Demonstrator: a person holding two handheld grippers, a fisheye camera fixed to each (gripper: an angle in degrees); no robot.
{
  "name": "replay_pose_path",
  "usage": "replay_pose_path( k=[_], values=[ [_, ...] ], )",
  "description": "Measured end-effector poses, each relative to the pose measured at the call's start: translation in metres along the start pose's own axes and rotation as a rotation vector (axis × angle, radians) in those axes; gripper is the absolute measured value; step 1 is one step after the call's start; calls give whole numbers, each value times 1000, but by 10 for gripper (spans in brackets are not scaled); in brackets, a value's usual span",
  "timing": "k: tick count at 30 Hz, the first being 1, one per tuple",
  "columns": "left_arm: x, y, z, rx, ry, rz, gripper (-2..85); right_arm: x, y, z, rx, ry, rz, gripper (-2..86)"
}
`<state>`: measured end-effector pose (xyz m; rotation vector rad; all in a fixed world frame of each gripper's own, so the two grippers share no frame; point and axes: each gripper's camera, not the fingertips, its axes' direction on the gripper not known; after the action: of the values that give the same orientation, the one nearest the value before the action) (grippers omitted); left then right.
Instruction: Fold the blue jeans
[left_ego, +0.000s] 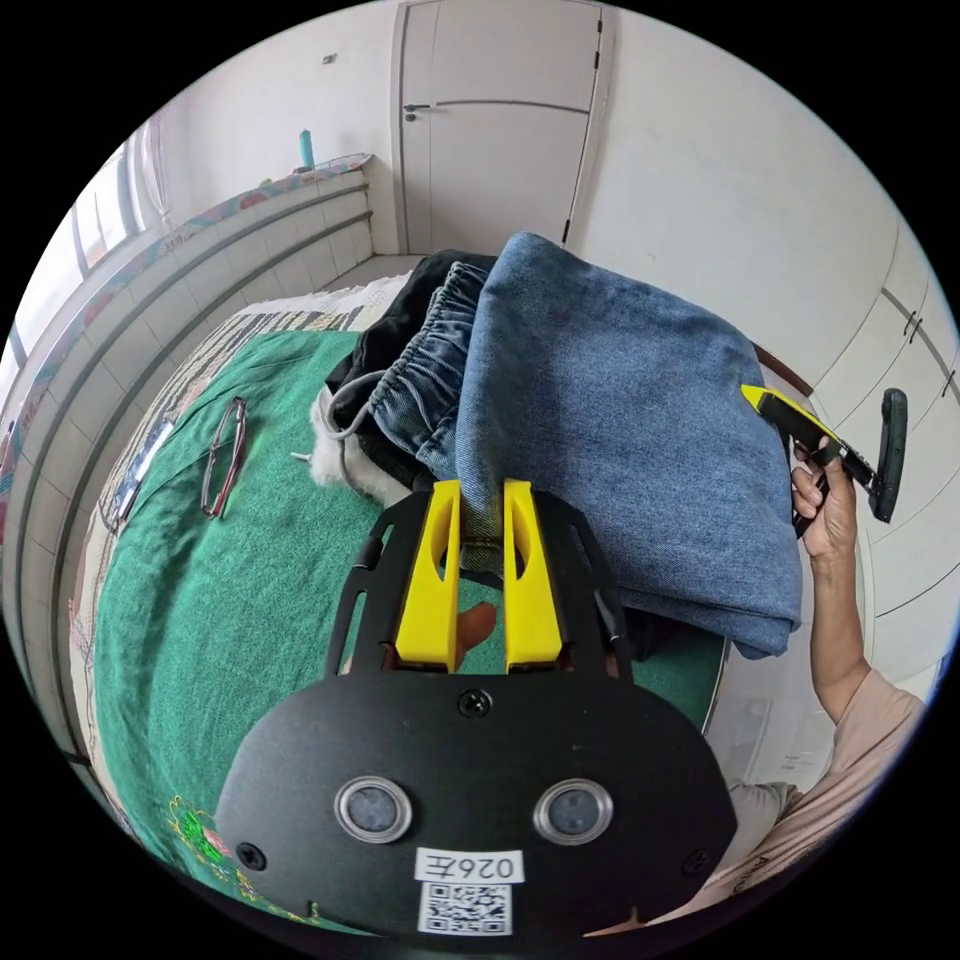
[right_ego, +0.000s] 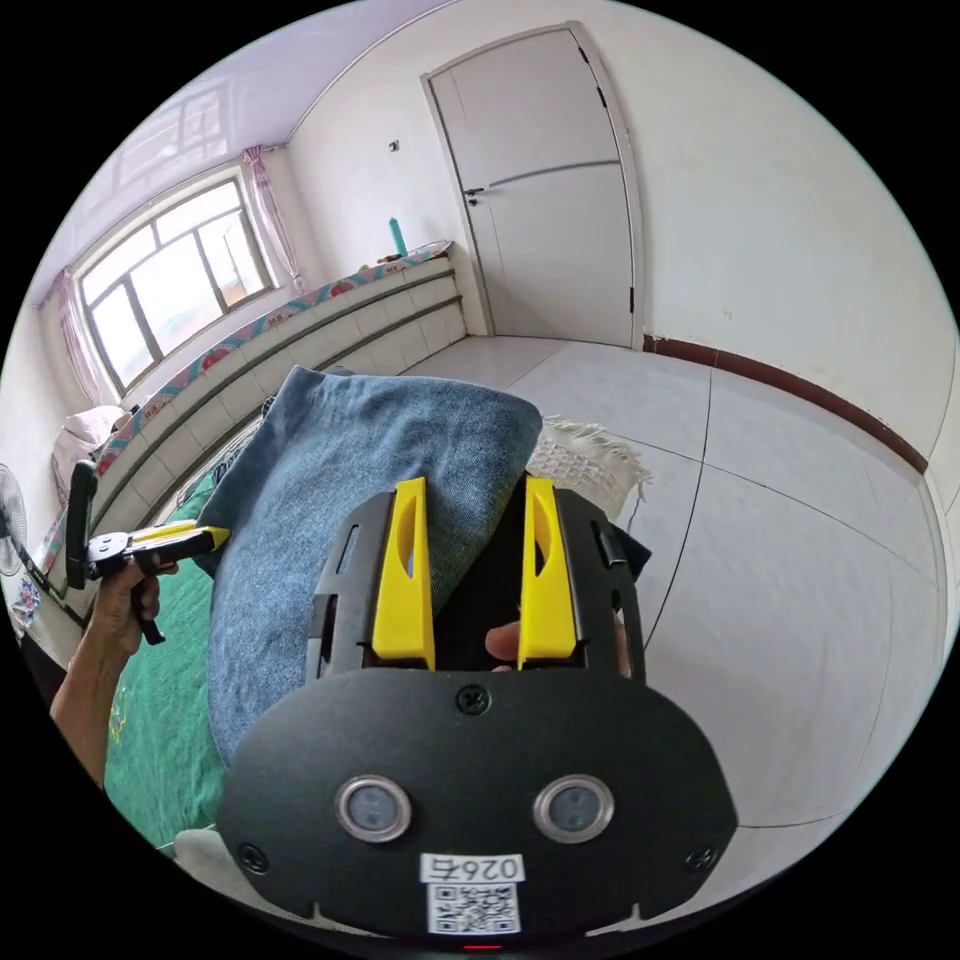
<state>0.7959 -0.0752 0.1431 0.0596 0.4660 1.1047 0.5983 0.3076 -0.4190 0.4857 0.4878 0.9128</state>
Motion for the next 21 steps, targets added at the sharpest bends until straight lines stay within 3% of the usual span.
replay_pose_path(
  k=[4, 10, 16, 21],
  values=[
    [-3, 8, -15, 25, 3, -15, 56, -6, -5, -4, -15, 37, -60, 51],
    [0, 32, -76, 138, 2, 12, 45, 5, -2, -48, 43, -121, -26, -3],
    [-5, 80, -194, 294, 39, 38, 40, -44, 11, -136, 216, -275, -124, -10],
    [-38, 184, -350, 519, 14, -67, 35, -124, 28, -228, 319, -483, -294, -11]
  ],
)
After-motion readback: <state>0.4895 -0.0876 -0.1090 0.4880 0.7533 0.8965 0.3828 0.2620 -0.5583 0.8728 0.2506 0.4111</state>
